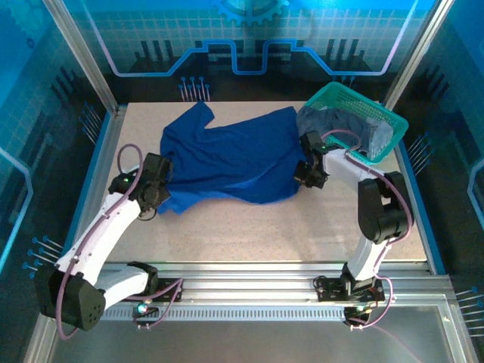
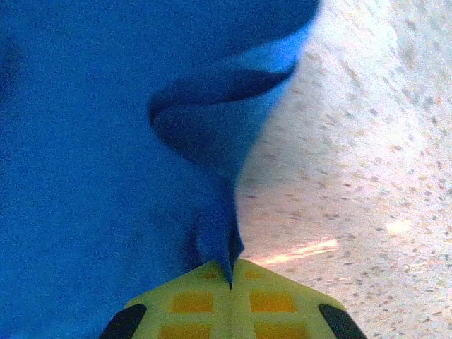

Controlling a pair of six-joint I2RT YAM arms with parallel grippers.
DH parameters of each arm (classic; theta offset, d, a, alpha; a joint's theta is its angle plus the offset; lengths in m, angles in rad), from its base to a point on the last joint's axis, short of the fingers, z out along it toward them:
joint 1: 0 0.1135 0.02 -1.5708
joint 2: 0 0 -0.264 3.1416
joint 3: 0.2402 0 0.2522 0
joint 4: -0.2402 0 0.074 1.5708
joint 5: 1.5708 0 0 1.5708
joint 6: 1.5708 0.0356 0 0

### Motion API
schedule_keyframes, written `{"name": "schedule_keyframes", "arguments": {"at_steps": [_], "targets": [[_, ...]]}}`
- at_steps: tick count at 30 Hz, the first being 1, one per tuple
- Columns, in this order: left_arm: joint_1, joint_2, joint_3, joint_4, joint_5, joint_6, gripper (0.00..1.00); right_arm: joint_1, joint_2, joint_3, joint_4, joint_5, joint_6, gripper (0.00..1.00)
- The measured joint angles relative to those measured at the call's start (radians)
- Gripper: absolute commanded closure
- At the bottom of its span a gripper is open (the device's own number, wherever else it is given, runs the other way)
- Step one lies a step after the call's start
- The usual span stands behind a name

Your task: Fold and stack the t-shirts

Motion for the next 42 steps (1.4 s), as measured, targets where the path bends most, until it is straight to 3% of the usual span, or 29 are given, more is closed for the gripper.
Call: {"name": "schedule_keyframes", "arguments": {"at_steps": [12, 18, 26, 33, 42], "targets": [[0.008, -0.004, 0.386, 0.043, -0.132, 0.100, 1.00, 0.050, -0.265, 0.224, -0.027, -0.003, -0.085, 1.00], [0.008, -0.099, 0.498, 0.158, -0.198, 0.208, 1.00, 0.061, -0.434, 0.293, -0.005, -0.007, -0.130, 1.00], [0.008, -0.213, 0.673, 0.384, -0.186, 0.421, 1.00, 0.068, -0.650, 0.388, 0.025, -0.048, -0.164, 1.00], [0.029, 0.068, 1.087, 0.422, -0.122, 0.513, 1.00, 0.065, -0.529, 0.537, 0.092, -0.130, -0.153, 1.00], [0.294, 0.659, 1.465, 0.324, 0.218, 0.409, 1.00, 0.044, -0.046, 0.794, 0.150, -0.265, -0.128, 1.00]]}}
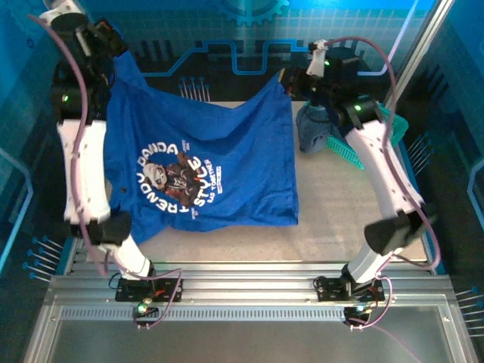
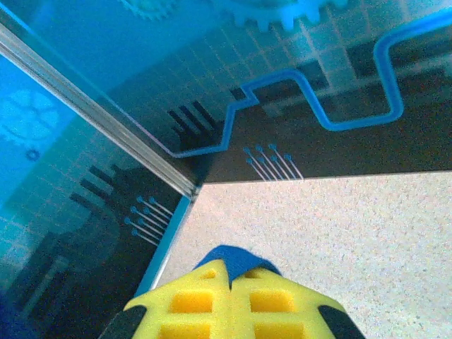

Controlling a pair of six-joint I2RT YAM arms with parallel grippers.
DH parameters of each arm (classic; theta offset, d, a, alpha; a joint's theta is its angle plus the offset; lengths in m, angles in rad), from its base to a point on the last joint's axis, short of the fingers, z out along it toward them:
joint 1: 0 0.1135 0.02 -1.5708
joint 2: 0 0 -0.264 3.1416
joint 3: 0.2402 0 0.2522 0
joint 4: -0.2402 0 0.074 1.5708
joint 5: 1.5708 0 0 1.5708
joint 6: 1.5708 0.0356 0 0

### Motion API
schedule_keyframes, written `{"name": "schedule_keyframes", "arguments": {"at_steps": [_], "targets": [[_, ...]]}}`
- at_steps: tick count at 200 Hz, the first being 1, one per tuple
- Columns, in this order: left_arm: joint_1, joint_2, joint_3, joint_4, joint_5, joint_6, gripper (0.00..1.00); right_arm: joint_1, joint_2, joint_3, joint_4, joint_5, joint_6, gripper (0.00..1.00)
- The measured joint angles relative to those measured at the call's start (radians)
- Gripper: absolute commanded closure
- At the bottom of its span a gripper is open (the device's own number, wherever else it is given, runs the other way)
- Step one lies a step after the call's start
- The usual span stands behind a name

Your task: Fold and stack the t-shirts

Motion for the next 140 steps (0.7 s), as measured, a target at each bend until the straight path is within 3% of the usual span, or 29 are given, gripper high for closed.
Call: {"name": "schedule_keyframes", "arguments": {"at_steps": [30, 88, 116, 140], "targets": [[0.090, 0.145, 0.051, -0.016, 0.175, -0.068, 1.00, -0.013, 0.189, 0.245, -0.021, -0.043, 0.003, 1.00], [0.231, 0.082, 0.152, 0.143, 0.395, -0.223, 1.00, -0.089, 0.361, 0.718, -0.051, -0.087, 0.053, 1.00], [0.237, -0.039, 0.127, 0.196, 0.445, -0.272, 1.00, -0.132, 0.351, 0.726, -0.049, -0.099, 0.074, 1.00], [0.229, -0.263, -0.107, 0.233, 0.469, -0.281, 1.00, -0.136, 0.296, 0.575, -0.044, -0.114, 0.074, 1.00]]}}
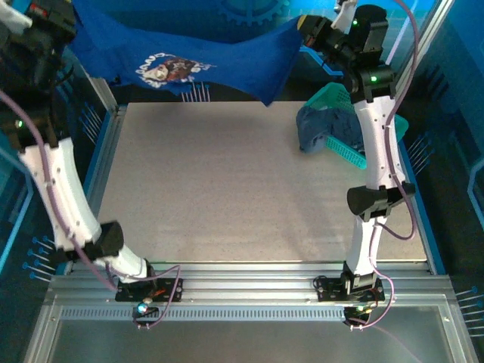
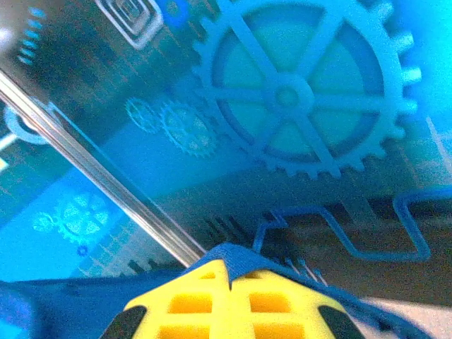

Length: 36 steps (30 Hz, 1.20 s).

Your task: Fold and stack the t-shirts

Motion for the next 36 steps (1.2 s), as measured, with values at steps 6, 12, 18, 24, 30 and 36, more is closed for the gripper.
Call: {"name": "schedule_keyframes", "arguments": {"at_steps": [6, 12, 18, 24, 30, 36], "targets": [[-0.080, -0.446, -0.708, 0.018, -0.017, 0.000, 1.00, 0.040, -0.195, -0.556, 0.047, -0.001, -0.015, 1.00], [-0.133, -0.716, -1.454, -0.118, -0.037, -0.086, 1.00, 0.116, -0.340, -1.131, 0.101, 0.022, -0.002, 1.00], [-0.224, -0.768, -1.907, -0.185, 0.010, -0.266, 1.00, 0.122, -0.226, -1.257, 0.062, 0.084, 0.000, 1.00], [-0.367, -0.792, -1.951, -0.186, 0.016, -0.391, 1.00, 0.104, -0.180, -1.288, -0.031, 0.208, -0.006, 1.00], [-0.489, -0.787, -1.957, -0.147, 0.005, -0.486, 1.00, 0.032, -0.258, -1.424, -0.113, 0.315, -0.003, 1.00], [-0.605, -0.702, -1.963, -0.078, -0.015, -0.553, 1.00, -0.013, -0.410, -1.545, -0.188, 0.373, -0.003, 1.00]]}}
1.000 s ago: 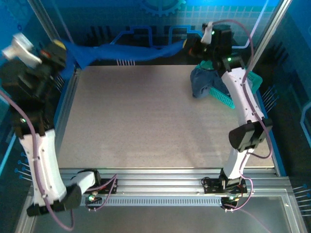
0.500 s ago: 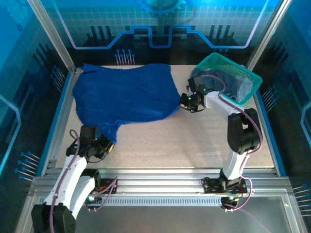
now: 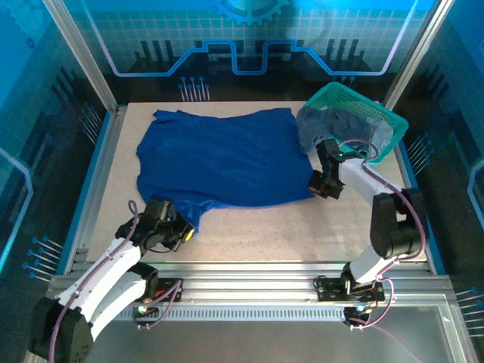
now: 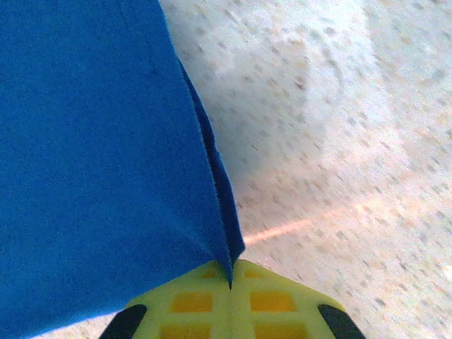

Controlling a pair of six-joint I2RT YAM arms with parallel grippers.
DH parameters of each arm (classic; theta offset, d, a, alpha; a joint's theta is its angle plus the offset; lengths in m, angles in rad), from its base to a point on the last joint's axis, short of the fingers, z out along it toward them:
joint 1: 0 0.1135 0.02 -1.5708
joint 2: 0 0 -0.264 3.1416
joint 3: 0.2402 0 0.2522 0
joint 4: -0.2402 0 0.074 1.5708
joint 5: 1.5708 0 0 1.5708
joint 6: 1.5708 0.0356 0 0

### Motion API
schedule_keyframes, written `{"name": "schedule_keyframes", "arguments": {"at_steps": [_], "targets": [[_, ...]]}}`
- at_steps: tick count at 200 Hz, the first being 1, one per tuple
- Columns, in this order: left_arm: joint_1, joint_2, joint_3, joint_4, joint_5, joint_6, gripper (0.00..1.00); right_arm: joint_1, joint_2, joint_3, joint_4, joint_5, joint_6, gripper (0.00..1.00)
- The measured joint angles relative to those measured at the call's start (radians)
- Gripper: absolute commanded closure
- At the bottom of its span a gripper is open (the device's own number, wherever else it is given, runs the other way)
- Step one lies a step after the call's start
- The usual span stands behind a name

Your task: Fold and stack the t-shirts

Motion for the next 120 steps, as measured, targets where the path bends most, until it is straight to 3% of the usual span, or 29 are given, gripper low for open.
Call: {"name": "schedule_keyframes", "arguments": {"at_steps": [77, 120], "targets": [[-0.152, 0.042, 0.029, 0.015, -0.078, -0.080, 1.00, 0.008, 0.017, -0.041, 0.007, -0.014, -0.019, 1.00], [-0.170, -0.053, 0.136, -0.228, -0.220, -0.104, 1.00, 0.006, 0.006, -0.028, -0.003, 0.016, -0.024, 1.00]]}}
